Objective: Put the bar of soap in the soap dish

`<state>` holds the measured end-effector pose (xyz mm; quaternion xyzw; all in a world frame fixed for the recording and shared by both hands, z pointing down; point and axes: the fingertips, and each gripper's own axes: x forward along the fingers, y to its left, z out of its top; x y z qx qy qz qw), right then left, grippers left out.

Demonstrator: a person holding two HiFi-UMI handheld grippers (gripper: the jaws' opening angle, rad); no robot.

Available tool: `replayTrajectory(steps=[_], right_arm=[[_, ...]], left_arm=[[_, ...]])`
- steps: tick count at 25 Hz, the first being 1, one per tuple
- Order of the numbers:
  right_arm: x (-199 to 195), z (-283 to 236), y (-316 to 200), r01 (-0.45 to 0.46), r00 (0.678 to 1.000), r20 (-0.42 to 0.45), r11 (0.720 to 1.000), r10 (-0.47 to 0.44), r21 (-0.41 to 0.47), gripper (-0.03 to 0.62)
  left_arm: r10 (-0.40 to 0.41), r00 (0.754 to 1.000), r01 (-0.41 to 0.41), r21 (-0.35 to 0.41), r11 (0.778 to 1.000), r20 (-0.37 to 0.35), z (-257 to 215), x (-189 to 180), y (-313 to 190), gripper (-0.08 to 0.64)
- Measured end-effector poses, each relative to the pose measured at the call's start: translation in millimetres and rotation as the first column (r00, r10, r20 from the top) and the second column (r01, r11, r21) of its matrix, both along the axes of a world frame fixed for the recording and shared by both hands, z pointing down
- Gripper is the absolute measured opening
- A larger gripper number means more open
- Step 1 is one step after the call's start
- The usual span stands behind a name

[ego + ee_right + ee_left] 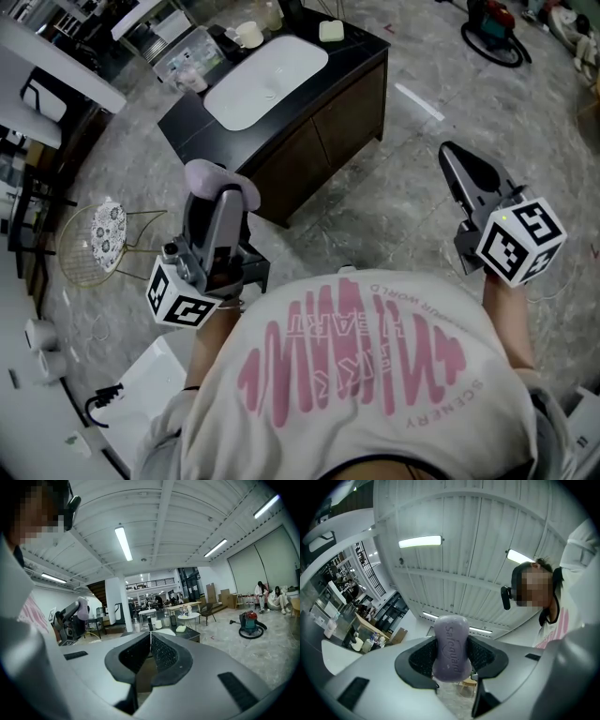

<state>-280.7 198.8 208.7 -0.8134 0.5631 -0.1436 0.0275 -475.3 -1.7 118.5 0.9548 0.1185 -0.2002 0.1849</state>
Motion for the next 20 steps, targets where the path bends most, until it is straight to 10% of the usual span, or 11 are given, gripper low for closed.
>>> replayTrajectory(steps=[20], right_arm=[[32, 25, -88, -0.065, 0.997, 0.029, 0.997, 0.067, -0.05, 0.018]], left_arm=[[0.044, 0.999, -0.044, -0.052, 0.998, 0.006, 24, 55, -110, 0.204]])
